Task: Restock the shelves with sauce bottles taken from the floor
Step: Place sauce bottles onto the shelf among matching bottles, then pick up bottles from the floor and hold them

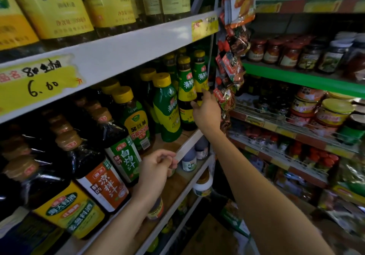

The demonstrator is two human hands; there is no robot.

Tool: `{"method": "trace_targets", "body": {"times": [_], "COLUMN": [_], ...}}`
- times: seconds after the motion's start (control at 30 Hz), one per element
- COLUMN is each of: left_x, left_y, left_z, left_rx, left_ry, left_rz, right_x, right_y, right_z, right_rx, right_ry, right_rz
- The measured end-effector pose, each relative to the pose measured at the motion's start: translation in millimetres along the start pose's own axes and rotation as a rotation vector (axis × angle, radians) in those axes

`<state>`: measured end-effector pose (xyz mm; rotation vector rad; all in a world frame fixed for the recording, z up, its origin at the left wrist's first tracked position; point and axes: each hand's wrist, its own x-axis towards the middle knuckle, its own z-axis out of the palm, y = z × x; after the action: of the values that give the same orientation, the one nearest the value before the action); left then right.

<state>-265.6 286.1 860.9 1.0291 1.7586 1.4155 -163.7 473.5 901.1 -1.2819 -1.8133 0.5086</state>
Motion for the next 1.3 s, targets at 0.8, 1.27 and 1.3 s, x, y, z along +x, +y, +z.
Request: {"method": "trace_targets", "body": {"times": [0.8,1.27,1.3], "left_x": [-269.6,-297.2,-294.8], "left_y": [-696.4,-858.4,-858.8], "left_z": [363.0,401.9,403.8], "left_rx": [0.703,0.851,0.857], "left_ry": [-0.916,-1.003,-1.001], "left_rz": [-0.379,-0.269,-0.266], "right_x": [-718.9,-757.4,-757.3], "right_y": [602.7,788.5,790.8], "right_z": [88.7,172.2,171.3], "right_rx": [-0.113,-0.633,-0.598], "right_ry": [-0.345,-0.433,-0.457], "right_rz": [1.399,1.116,1.094]}}
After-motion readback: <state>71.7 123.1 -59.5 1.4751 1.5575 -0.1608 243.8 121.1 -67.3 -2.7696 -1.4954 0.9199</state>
